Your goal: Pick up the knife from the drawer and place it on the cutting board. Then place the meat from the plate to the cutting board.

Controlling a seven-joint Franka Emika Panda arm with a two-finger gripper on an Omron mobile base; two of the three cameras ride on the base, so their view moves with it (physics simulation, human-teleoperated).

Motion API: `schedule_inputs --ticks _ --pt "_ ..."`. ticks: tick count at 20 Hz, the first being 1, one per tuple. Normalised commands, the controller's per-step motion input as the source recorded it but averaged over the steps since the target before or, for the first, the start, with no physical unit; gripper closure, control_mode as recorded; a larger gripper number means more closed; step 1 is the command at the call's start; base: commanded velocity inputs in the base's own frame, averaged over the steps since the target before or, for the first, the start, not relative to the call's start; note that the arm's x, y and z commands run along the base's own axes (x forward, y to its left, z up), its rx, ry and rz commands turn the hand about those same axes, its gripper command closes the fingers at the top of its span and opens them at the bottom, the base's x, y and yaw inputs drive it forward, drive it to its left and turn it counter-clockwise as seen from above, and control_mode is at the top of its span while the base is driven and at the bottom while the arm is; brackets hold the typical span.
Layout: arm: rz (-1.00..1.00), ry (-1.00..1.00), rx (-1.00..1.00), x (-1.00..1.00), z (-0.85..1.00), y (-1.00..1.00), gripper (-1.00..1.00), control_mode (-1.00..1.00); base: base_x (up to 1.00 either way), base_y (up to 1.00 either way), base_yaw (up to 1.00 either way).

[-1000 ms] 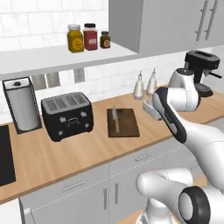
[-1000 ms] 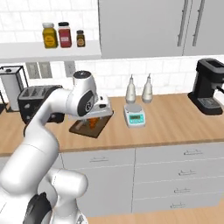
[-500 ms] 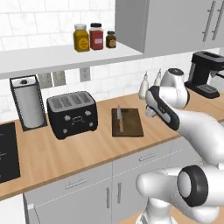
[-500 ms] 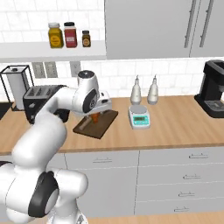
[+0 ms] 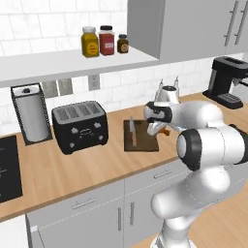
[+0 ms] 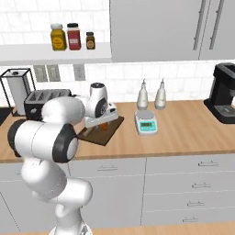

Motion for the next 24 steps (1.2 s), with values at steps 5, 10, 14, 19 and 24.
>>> schedule_inputs --ticks 5,10,14,19,24 --pt "0.00 0.13 -0.04 0.97 -0.58 0.13 1.00 -1.00 0.00 0.00 0.00" --pt "0.00 0.02 0.00 0.41 -0.16 0.00 1.00 -1.00 0.00 0.00 0.00" --pt "0.00 0.00 0.00 0.05 -0.20 0.01 1.00 -1.00 0.00 0.00 0.00" --pt "0.00 0.00 0.00 -0.07 -0.13 0.10 -1.00 -1.00 0.00 0.00 0.00" --pt "0.02 -0.02 0.00 -0.16 0.05 0.00 -1.00 -1.00 0.00 0.00 0.00"
